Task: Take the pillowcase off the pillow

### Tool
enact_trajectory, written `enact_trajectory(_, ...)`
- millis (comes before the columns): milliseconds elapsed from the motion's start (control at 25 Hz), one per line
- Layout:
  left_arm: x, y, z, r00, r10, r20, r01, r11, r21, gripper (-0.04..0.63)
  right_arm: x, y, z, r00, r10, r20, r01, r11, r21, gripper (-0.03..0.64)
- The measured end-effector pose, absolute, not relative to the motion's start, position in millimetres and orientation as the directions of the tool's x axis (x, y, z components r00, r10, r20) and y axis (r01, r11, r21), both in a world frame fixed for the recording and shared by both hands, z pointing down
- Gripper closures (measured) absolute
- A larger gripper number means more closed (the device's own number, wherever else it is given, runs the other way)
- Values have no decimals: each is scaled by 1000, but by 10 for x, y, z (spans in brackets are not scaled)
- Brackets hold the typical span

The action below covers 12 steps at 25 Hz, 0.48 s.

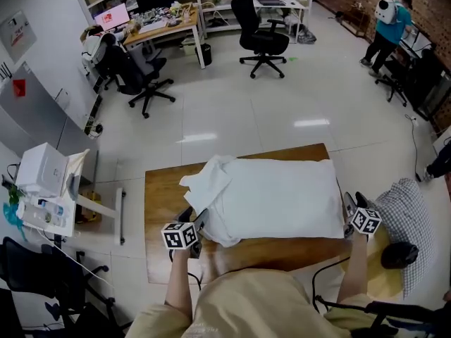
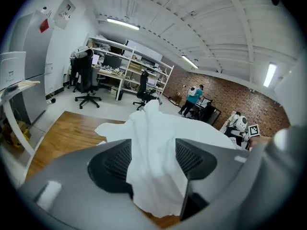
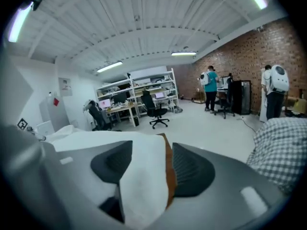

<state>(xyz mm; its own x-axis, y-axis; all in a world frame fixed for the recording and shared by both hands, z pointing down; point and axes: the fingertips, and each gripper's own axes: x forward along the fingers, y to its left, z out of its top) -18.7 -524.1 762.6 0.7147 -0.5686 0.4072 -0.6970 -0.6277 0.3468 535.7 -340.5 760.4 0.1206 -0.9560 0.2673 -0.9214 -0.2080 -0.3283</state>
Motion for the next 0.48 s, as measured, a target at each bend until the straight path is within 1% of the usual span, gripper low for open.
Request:
enact_trajectory(120, -83, -5139, 7494, 727, -563, 393, -683, -654, 327, 325, 4886, -3547, 7262, 22, -984, 174, -951, -75, -301, 333)
enact_trajectory(200, -40, -5086, 7384, 735, -562, 380, -674, -669, 313, 325, 4492, -3682, 7008, -68, -991, 116, -962, 35, -270, 319)
enact_trajectory(280, 12, -5045, 7272, 739, -565, 366, -669, -679, 302, 324, 4075, -3826, 6769, -180, -981, 78, -962, 159, -223, 264)
enact_trajectory(320, 34, -5029, 7227, 739, -568, 362, -669, -681, 297, 324, 3854, -3899, 6672, -240, -968, 73, -956, 223, -190, 244)
enact_trajectory(400, 47, -5001, 7191, 735, -573, 362, -673, -683, 285, 324, 3364, -4040, 6556, -367, -925, 103, -929, 359, -86, 233)
enact_trajectory(480, 16, -4957, 7235, 729, -575, 372, -679, -680, 279, 321, 2833, -4145, 6595, -486, -851, 198, -863, 504, 47, 233)
